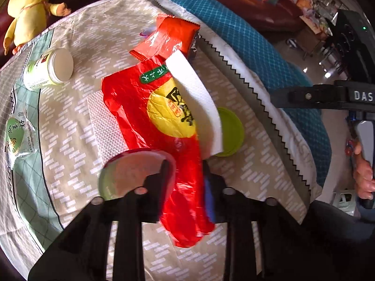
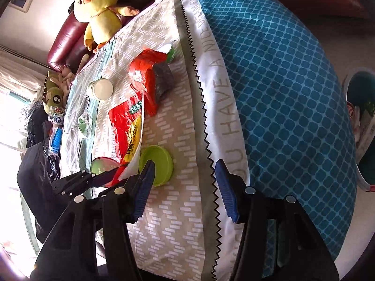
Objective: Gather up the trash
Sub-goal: 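Grasp the red snack bag with the left tool while the right tool reaches for the white tissue, then grasp the white tissue with the right tool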
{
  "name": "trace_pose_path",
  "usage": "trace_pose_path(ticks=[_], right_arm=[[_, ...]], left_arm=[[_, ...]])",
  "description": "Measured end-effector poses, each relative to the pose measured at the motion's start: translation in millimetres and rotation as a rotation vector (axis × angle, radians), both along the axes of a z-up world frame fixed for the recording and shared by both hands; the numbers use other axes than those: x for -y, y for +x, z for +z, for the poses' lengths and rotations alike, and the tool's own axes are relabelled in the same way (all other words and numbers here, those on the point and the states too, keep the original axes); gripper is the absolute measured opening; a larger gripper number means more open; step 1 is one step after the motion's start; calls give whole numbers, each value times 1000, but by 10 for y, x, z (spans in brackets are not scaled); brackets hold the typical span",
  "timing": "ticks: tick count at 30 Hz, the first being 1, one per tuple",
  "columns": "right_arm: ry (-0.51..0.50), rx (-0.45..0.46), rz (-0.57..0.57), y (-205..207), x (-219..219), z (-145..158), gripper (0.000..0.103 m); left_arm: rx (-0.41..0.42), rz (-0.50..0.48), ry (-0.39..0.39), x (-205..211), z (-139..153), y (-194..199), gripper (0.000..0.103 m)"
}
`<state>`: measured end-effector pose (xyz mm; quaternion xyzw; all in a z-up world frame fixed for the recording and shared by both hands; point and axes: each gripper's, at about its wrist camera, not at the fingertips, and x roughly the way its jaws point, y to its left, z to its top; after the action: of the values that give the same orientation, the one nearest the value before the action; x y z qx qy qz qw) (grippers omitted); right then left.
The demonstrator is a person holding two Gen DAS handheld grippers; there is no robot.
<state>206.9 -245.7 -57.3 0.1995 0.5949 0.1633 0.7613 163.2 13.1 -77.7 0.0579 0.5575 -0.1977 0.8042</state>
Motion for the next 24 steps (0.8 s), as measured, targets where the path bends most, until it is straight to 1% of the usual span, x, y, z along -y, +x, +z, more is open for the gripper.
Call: trace_pose_path(ticks=[2,4,6,7,8,10,11,12,15,17,19,21,24], right_arm=[[-11,4,17,54,-92,13,51],[-24,9,39,124,-200,31,51],[-33,10,60,204,-311,39,51],[-35,10,68,240,-356,36,51],[-35,9,74,282,-403,29,51],[-27,0,85,377,-507,5,51],[-18,-4,91,419,-554,-4,51],[-9,-10,97,465,-608,-19,51],[14,-21,122,568,-758,-65,51],[1,-28,138,616,-846,-117,49],[-1,-43,150,650,-914,-183,35],[6,-60,158,674,-956,-240,34],[23,-84,162,714,-1022,-316,34]], left_arm=[[28,22,5,-67,71,5,7],[36,41,-29,-149,153,19,7],[27,45,-72,-240,196,31,8],[30,52,-77,-284,193,42,8],[30,60,-69,-315,170,54,11],[5,71,-58,-334,93,63,32],[1,75,-47,-348,53,65,50],[4,79,-31,-314,27,63,59],[-6,87,-24,-398,-41,39,60],[-8,111,-15,-496,-43,47,63],[5,136,-23,-624,11,46,66],[21,150,-31,-699,91,44,72],[58,152,-23,-752,202,16,79]])
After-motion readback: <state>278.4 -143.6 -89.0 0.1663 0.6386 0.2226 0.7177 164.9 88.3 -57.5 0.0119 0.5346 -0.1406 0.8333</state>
